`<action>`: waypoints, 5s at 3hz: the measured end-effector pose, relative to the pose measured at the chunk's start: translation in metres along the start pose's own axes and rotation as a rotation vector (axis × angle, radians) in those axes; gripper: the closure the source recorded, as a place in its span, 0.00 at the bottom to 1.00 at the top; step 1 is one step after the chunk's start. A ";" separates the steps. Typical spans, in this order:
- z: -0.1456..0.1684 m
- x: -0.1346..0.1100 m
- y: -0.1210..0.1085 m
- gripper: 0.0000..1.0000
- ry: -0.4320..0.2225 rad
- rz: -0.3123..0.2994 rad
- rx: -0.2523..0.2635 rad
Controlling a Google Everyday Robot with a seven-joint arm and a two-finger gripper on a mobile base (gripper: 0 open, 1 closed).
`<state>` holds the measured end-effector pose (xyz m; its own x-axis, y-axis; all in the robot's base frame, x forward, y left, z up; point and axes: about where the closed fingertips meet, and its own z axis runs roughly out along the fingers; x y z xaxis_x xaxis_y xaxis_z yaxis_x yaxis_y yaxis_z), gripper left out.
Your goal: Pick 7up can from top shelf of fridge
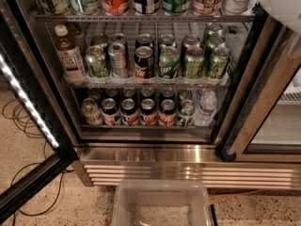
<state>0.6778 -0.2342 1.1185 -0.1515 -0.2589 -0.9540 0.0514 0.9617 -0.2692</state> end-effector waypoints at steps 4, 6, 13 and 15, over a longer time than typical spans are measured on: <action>0.001 -0.002 -0.001 0.49 0.015 -0.005 0.001; 0.003 0.000 0.001 0.77 0.034 -0.017 -0.001; 0.017 -0.004 -0.002 1.00 0.096 0.001 -0.014; 0.013 -0.017 -0.007 1.00 0.040 0.079 -0.021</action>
Offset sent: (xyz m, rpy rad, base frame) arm 0.0400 -0.0252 -0.0571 -0.0965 0.3057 -0.0869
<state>0.6930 -0.2376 1.1345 -0.1870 -0.1783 -0.9660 0.0446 0.9808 -0.1896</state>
